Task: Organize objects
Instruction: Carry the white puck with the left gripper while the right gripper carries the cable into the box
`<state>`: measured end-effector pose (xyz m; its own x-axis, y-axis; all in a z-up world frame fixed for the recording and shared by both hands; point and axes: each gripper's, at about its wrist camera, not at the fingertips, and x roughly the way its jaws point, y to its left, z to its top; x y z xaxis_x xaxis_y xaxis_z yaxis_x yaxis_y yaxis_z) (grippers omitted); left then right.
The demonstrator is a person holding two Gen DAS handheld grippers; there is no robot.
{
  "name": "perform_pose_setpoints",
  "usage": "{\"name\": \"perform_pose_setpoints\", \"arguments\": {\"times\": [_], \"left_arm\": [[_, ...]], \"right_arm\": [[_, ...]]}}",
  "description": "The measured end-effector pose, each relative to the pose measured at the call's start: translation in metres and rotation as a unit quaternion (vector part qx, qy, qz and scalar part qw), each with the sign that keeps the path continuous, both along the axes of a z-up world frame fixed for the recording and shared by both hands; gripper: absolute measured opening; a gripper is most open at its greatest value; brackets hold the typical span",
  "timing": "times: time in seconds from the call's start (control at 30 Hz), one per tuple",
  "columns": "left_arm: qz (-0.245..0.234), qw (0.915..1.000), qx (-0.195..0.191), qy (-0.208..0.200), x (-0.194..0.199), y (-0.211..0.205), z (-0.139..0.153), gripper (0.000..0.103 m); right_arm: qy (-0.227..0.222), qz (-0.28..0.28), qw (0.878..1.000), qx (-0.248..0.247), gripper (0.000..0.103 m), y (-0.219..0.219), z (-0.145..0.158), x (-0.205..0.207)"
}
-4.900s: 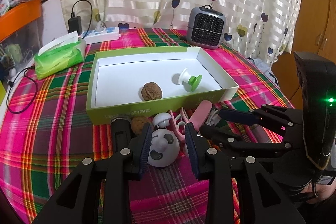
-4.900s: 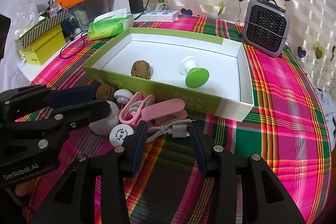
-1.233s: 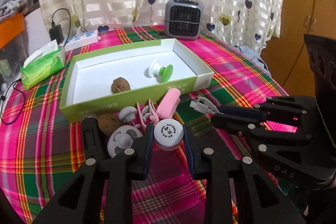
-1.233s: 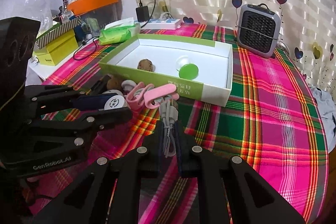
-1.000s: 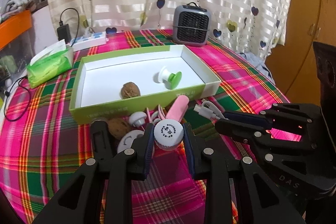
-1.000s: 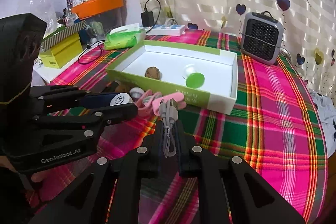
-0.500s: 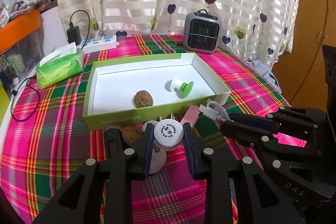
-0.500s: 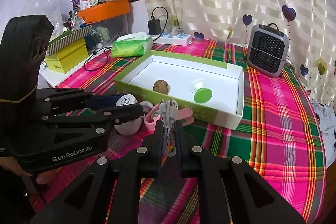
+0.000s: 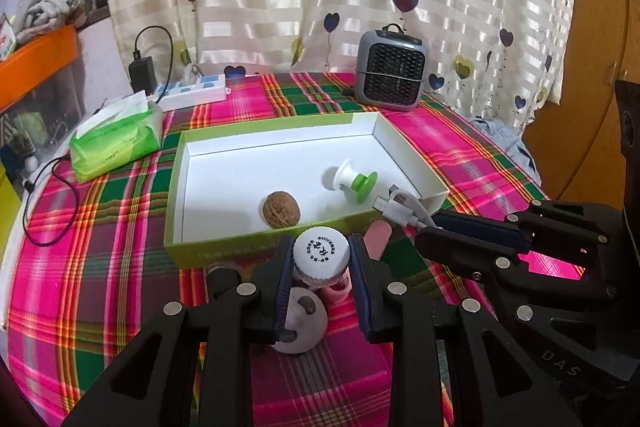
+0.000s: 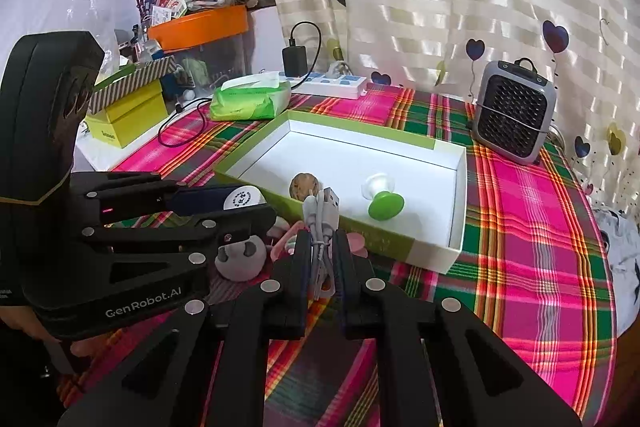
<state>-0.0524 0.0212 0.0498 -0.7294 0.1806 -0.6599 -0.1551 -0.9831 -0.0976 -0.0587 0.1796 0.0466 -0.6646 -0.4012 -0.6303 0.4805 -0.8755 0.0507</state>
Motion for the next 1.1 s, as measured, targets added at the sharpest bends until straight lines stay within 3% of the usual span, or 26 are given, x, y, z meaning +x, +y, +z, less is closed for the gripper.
{"name": "perform_pose_setpoints", "arguments": {"times": [1.1], "left_arm": [[0.042, 0.9990, -0.008, -0.007, -0.064, -0.040, -0.011, 0.025]], "right_arm": [[-0.019, 0.003, 0.999, 0.038, 0.011, -0.031, -0.011, -0.073]]}}
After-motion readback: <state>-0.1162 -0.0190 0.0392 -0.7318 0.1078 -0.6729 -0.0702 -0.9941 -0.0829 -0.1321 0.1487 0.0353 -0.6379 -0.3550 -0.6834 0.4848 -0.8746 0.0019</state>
